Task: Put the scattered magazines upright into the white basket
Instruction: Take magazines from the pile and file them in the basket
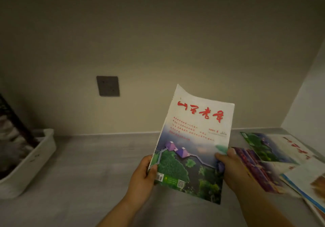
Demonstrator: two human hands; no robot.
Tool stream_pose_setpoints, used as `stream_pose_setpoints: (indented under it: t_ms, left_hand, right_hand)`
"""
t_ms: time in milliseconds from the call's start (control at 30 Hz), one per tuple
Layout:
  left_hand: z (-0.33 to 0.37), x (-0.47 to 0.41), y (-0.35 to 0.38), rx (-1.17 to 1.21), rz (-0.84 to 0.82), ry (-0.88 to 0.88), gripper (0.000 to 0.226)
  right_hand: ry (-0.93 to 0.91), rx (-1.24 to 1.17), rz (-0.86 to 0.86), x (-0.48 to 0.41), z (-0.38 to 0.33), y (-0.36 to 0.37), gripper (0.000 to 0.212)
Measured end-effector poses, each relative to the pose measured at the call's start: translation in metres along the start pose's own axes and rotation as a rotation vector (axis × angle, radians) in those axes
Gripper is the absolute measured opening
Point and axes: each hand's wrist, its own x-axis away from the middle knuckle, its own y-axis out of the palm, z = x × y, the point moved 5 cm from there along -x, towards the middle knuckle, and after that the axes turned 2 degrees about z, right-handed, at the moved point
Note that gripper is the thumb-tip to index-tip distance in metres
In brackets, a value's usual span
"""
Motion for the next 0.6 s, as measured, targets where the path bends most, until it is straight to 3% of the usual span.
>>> stream_pose_setpoints:
  t_ms: [100,267,400,600]
  left_hand:
    - [-0.001,-0.004,-0.067,0.022,0.072,-0.015,0.039]
    - [-0.015,-0.007,-0.193,-0.014,0.265,-0.017,0.024]
    - [-0.017,-0.001,-0.291,-0.096,0.443,-0.002,0.030]
    - [-0.014,0.014,-0.400,-0.122,0.608,0.001,0.033]
  right_hand:
    - [-0.050,-0.026,-0.099,0.015,-0.016,0.075,0.032]
    - [-0.102,-0.032,-0.285,0.051,-0.023,0.213,0.033]
    - [-0.105,-0.020,-0.402,0.076,-0.017,0.315,0.032]
    - [-0.159,0.028,-0.480,0.101,-0.021,0.439,0.031]
